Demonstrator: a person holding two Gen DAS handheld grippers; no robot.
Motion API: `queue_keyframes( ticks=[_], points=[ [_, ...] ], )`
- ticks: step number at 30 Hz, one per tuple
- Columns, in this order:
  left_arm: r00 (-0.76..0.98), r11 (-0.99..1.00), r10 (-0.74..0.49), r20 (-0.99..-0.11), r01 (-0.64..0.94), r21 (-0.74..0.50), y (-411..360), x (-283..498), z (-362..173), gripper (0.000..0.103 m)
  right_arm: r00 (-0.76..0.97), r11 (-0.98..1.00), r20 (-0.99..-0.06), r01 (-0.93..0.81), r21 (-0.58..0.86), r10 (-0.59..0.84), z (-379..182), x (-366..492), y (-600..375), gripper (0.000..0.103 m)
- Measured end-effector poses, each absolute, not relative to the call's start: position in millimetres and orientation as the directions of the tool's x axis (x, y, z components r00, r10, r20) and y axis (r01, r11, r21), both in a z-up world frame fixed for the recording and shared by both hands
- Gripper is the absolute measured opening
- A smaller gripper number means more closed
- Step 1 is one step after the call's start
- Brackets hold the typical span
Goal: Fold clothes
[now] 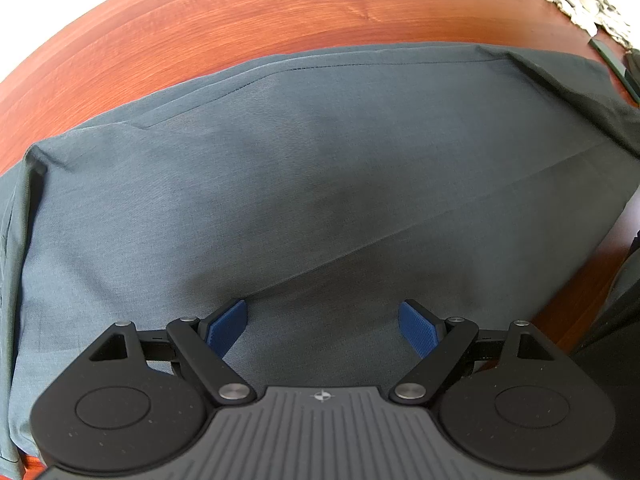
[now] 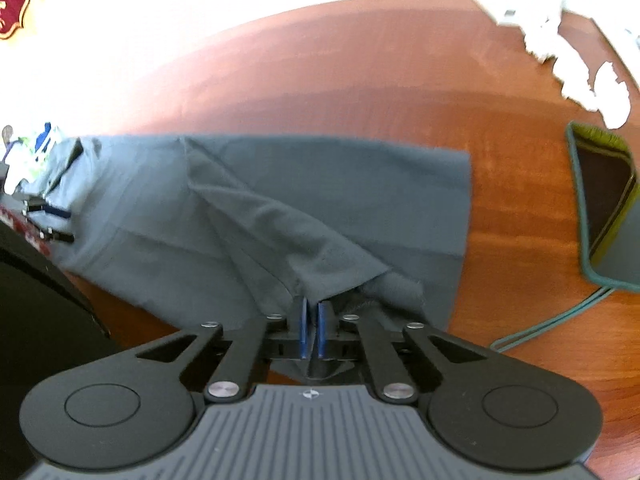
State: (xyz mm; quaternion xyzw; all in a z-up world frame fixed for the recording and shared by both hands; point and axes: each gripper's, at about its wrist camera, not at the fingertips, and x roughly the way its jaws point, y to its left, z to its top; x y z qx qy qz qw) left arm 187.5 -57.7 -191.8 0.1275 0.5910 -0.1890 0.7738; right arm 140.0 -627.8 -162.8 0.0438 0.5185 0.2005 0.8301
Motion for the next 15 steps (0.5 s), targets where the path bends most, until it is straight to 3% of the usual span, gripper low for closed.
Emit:
queue_keyframes(
  ticks=[6, 15],
  points=[
    [0.229, 0.896, -0.140, -0.963, 0.443, -0.025, -56, 185, -191, 0.084, 0.496, 0.936, -0.798, -0.261, 0.237, 0.341, -142, 153, -633, 0.004],
    [0.231, 0.902, -0.132, -0.964, 0.431, -0.021, -60, 184, -191, 0.084, 0.516, 0.969, -0.830, -0.223, 0.106, 0.210, -153, 196, -631, 0.004]
  ],
)
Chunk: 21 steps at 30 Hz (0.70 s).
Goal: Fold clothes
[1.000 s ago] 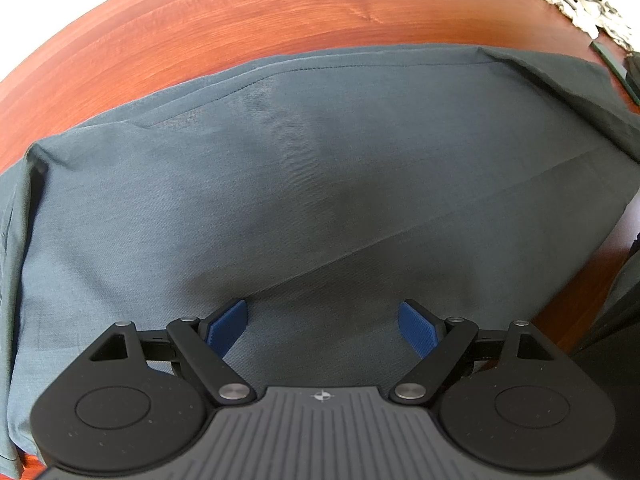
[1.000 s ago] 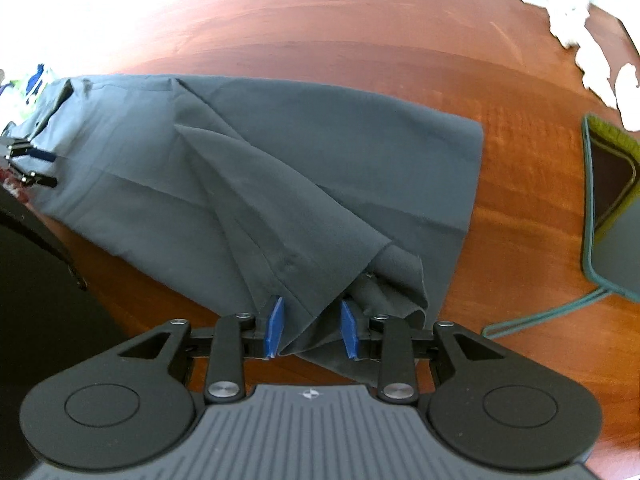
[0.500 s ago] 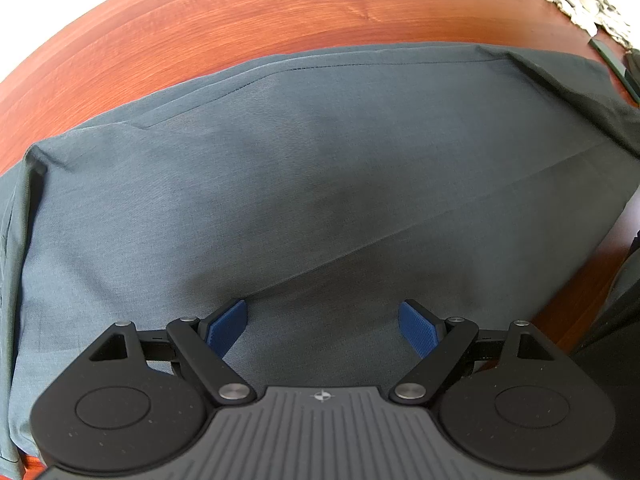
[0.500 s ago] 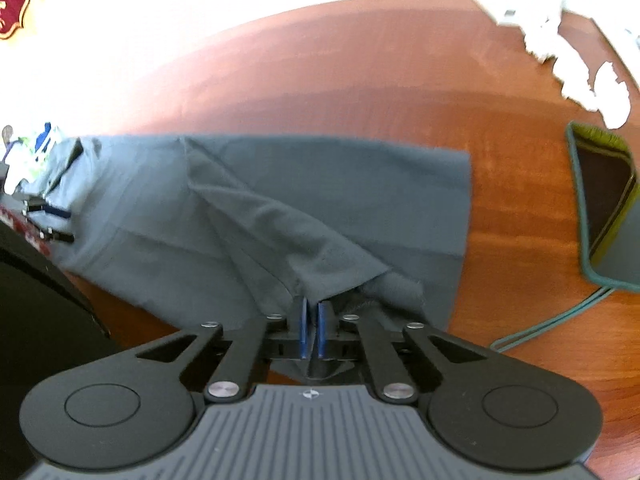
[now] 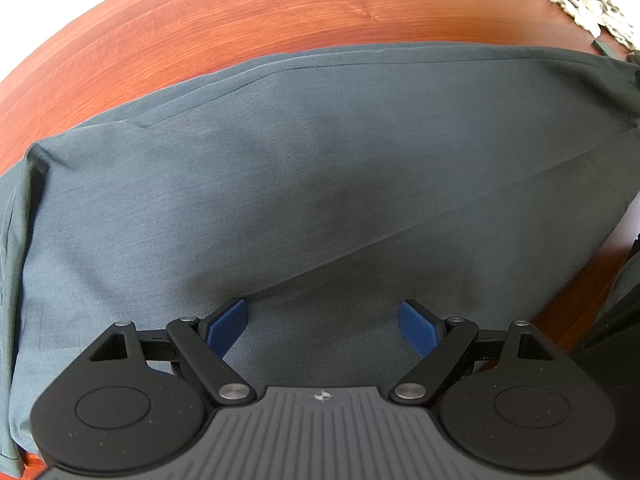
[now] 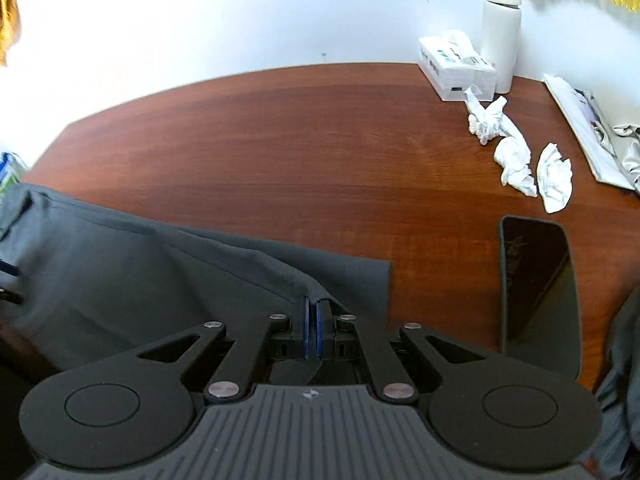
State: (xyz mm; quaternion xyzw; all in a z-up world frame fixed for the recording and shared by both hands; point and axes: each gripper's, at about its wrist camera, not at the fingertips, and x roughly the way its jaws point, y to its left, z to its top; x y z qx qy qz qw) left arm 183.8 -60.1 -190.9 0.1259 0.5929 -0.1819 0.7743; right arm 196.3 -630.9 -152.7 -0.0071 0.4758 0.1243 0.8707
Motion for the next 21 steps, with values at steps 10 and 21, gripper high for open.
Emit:
queue_keyframes(
  ticks=[10, 21],
  points=[
    [0.234, 0.911, -0.122, -0.965, 0.411, -0.016, -63, 187, -190, 0.084, 0.549, 0.988, -0.836, -0.140, -0.068, 0.020, -171, 226, -632, 0.012],
    [0.273, 0.935, -0.108, -0.956, 0.355, -0.004, -61, 181, -186, 0.084, 0.501, 0.985, -0.865, -0.162, -0.064, 0.026, -165, 221, -622, 0.026]
  ],
)
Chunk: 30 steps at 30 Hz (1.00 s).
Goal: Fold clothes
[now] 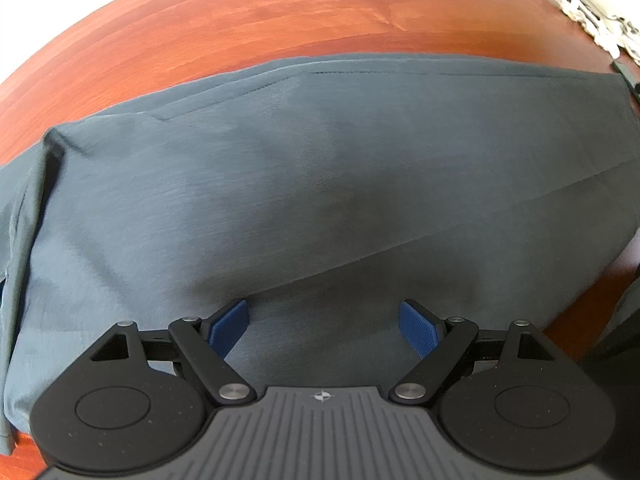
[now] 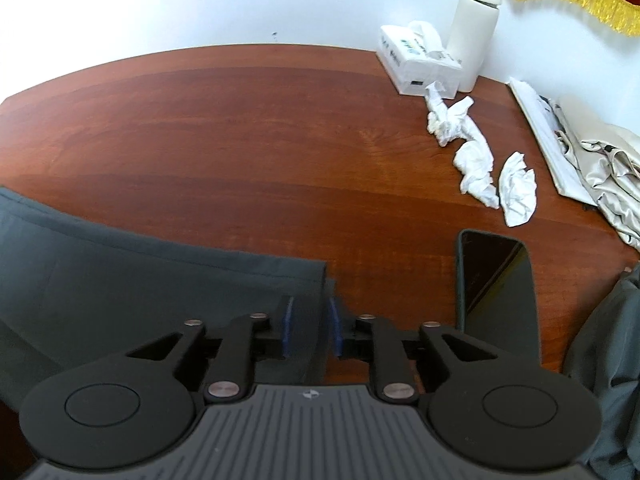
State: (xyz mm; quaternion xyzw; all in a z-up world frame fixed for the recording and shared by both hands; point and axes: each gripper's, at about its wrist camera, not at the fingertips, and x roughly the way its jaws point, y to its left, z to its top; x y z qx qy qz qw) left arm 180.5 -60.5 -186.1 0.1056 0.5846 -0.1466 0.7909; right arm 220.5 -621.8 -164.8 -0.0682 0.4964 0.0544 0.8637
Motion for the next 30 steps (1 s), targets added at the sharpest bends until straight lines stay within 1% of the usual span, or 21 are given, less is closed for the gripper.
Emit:
queue_keyframes(
  ticks=[2, 6, 10, 17, 23, 30],
  points=[
    [0.289, 0.939, -0.105, -0.951, 0.345, 0.002, -59, 179, -183, 0.084, 0.487, 0.985, -0.873, -0.167, -0.051, 0.037, -165, 216, -615, 0.026],
    [0.344, 0.950, -0.092, -0.934, 0.312, 0.022, -51, 174, -172, 0.084, 0.471, 0.981, -0.881, -0.189, -0.048, 0.048, -165, 207, -599, 0.032],
    [0.377, 0.959, -0.077, -0.923, 0.283, 0.035, -35, 166, -162, 0.084, 0.454, 0.971, -0.888, -0.233, -0.047, 0.066, -163, 195, -577, 0.035],
    [0.393, 0.969, -0.036, -0.919, 0.237, 0.063, -4, 146, -145, 0.084, 0.420, 0.957, -0.902, -0.289, -0.025, 0.103, -158, 180, -534, 0.037],
    [0.415, 0.977, 0.008, -0.910, 0.189, 0.095, 48, 128, -133, 0.084, 0.407, 0.938, -0.905, -0.345, -0.028, 0.123, -150, 168, -483, 0.040],
    [0.423, 0.972, 0.011, -0.906, 0.208, 0.109, 119, 119, -123, 0.084, 0.421, 0.935, -0.898, -0.354, -0.032, 0.129, -146, 158, -393, 0.041]
  ],
)
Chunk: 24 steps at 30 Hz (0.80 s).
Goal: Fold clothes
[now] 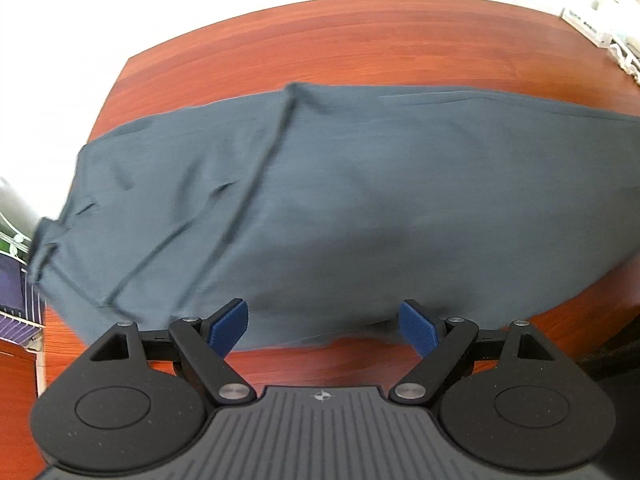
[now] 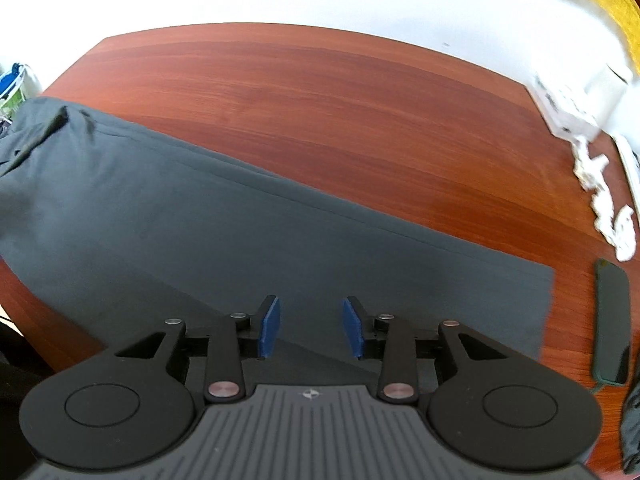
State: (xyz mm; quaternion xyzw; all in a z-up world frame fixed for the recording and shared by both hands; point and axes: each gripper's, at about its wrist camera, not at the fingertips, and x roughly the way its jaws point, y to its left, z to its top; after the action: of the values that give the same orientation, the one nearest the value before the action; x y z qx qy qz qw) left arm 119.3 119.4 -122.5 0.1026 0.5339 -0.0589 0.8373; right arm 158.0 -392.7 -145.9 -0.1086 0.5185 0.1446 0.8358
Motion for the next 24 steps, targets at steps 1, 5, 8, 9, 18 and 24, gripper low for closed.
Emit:
queue_keyframes(
  ticks=[1, 5, 8, 9, 18, 24],
  points=[
    [0.424, 0.969, 0.007, -0.906, 0.220, 0.111, 131, 120, -121, 0.084, 0.422, 0.936, -0.898, -0.350, -0.031, 0.128, -147, 158, -382, 0.041],
    [0.419, 0.952, -0.024, -0.908, 0.288, 0.108, 181, 124, -114, 0.084, 0.424, 0.944, -0.898, -0.330, -0.030, 0.120, -151, 156, -319, 0.041],
    [0.384, 0.908, -0.052, -0.922, 0.403, 0.117, 219, 126, -115, 0.084, 0.425, 0.950, -0.895, -0.312, -0.007, 0.133, -152, 156, -271, 0.041],
    [0.377, 0.890, -0.056, -0.925, 0.439, 0.125, 227, 127, -116, 0.084, 0.428, 0.950, -0.894, -0.312, -0.006, 0.135, -152, 156, -259, 0.041],
    [0.355, 0.738, -0.128, -0.926, 0.658, 0.150, 275, 130, -125, 0.084, 0.453, 0.918, -0.863, -0.396, 0.028, 0.222, -154, 158, -102, 0.041],
    [0.345, 0.667, -0.188, -0.919, 0.732, 0.138, 287, 137, -131, 0.084, 0.378, 0.739, -0.854, -0.673, 0.012, 0.358, -160, 150, 11, 0.041]
  ],
)
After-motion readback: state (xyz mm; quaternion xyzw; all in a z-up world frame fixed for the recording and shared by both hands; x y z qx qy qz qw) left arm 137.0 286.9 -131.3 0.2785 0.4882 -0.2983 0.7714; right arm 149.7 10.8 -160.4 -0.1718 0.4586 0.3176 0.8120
